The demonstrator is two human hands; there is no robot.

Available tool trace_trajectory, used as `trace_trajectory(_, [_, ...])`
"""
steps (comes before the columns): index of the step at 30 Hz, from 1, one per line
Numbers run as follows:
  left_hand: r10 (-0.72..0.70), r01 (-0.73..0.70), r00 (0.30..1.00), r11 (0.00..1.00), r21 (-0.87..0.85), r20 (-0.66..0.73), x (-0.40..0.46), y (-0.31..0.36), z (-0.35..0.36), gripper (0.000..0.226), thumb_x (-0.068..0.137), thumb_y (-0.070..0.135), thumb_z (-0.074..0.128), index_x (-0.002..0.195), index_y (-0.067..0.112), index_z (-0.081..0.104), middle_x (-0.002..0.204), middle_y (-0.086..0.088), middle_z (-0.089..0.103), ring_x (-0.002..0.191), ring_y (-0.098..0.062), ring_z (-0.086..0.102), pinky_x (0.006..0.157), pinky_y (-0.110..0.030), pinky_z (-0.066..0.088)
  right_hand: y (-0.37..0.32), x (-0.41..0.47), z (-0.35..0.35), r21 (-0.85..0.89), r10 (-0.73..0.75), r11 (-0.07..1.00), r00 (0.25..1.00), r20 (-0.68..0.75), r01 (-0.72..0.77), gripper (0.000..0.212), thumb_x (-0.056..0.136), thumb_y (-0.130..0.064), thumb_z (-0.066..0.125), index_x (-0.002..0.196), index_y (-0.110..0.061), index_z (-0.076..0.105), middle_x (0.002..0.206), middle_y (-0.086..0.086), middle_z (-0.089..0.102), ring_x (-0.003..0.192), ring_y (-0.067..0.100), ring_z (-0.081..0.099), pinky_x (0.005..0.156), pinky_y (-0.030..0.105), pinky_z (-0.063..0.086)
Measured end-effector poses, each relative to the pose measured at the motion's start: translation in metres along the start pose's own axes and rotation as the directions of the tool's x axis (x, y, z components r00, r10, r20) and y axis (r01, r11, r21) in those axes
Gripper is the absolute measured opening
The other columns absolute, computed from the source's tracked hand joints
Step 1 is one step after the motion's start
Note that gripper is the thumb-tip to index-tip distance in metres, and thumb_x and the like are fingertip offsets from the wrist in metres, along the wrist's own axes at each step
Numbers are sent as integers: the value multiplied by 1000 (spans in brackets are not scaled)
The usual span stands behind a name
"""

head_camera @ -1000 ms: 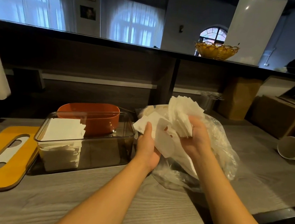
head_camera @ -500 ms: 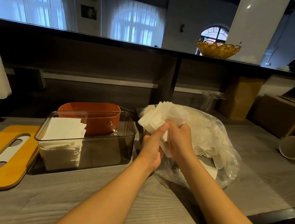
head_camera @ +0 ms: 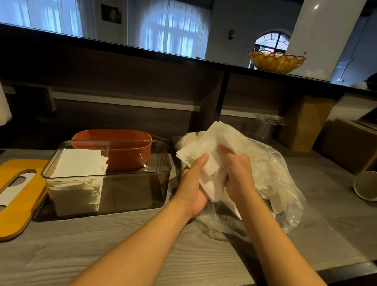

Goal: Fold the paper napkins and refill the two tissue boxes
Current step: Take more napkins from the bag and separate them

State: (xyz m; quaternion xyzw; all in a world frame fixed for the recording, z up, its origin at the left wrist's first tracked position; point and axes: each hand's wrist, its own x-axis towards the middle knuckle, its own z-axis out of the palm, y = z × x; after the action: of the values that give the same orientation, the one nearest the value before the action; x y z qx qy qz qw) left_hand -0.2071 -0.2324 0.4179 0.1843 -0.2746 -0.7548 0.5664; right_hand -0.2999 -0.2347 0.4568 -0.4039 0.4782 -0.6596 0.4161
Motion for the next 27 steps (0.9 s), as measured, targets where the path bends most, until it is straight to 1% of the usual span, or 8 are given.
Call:
trace_trajectory(3, [-8,8,1000,998,64,1,3,-2,0,25,96,1,55,115,15,65,97,-9,76,91,-25,70,86,-45,56,-12,4,-11,113,-61,991,996,-57,67,17,95,-9,59,108,-16,65,104,8,69,102,29,67,88,46,58])
trace_trajectory(5, [-26,27,999,997,67,-23,5,-4,-1,32,96,-9,47,108,13,66,92,-9,76,89,-26,69,91,-46,53,-20,7,-20,204,-57,976,993,-107,78,19,95,-6,55,104,-21,61,106,6,65,104,27,65,90,46,56])
trace_trajectory(8, [-28,30,998,999,23,-51,8,-2,-3,34,100,-5,45,122,14,64,107,-10,76,96,-26,71,88,-45,56,-33,8,-39,286,-79,954,996,-50,90,13,94,-6,52,100,-13,61,93,2,63,86,18,65,71,35,58])
trace_trajectory(10, [-8,7,991,1000,-8,-133,11,0,-5,30,100,1,51,125,13,63,106,-9,76,95,-24,71,84,-43,57,-36,6,-43,223,-65,974,995,80,46,12,92,-4,51,96,-9,62,80,0,61,71,13,63,56,25,54])
trace_trajectory(16, [4,-7,965,1000,-9,-263,12,5,-7,27,100,21,59,127,16,64,111,-10,73,101,-27,69,82,-42,59,-28,0,-32,-288,46,955,926,375,69,18,86,1,64,99,-12,69,89,1,72,77,14,69,60,21,54])
trace_trajectory(20, [4,-6,979,1000,-9,-202,10,5,-6,33,103,31,53,132,18,62,124,-14,69,116,-32,65,90,-45,58,-20,3,-30,-417,120,908,931,344,37,21,87,-7,68,100,-23,65,98,-1,69,89,16,66,65,20,53])
trace_trajectory(23, [-14,6,982,999,-45,-187,9,5,-4,40,103,44,50,135,22,58,129,-10,68,119,-30,64,93,-45,55,-18,9,-33,-408,68,912,961,266,49,19,86,-5,68,100,-18,69,96,1,72,88,18,68,64,21,54])
trace_trajectory(27, [-5,-8,985,997,-74,-171,8,6,-2,38,104,38,48,136,21,57,129,-9,68,118,-28,64,89,-42,55,-16,13,-35,-383,45,923,978,205,38,21,85,-4,69,103,-14,71,97,6,74,89,21,70,66,25,54])
